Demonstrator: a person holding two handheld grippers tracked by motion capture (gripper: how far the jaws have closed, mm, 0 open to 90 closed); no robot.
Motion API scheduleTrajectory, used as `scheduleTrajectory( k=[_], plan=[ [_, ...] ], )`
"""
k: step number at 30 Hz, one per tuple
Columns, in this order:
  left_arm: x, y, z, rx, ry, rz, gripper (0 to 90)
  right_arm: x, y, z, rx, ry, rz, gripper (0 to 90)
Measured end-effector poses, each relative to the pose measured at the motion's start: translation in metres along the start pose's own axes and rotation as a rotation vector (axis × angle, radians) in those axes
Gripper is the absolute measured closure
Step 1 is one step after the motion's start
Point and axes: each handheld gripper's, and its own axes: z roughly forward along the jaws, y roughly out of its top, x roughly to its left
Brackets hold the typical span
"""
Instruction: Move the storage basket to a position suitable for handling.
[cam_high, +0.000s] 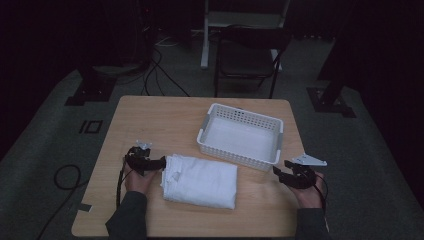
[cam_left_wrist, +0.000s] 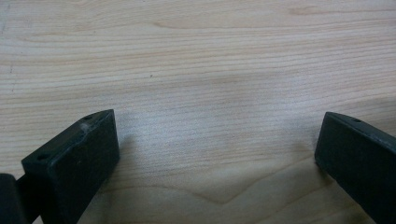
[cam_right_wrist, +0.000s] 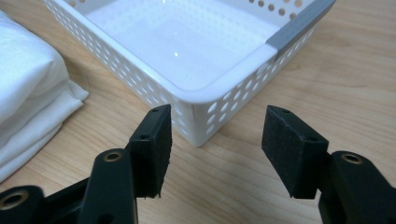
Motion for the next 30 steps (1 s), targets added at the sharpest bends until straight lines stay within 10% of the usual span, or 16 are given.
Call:
scheduleTrajectory(
  k=[16, 30],
  plan=[
    [0.000, 0.001, 0.001, 0.002, 0.006, -0.004, 0.0, 0.000, 0.013, -0.015, -0.072, 0.007, 0.041, 33.3],
    [0.000, 0.001, 0.001, 0.001, 0.007, -0.007, 0.0, -0.001, 0.029, 0.011, -0.009, -0.019, 0.082, 47.8]
  ],
)
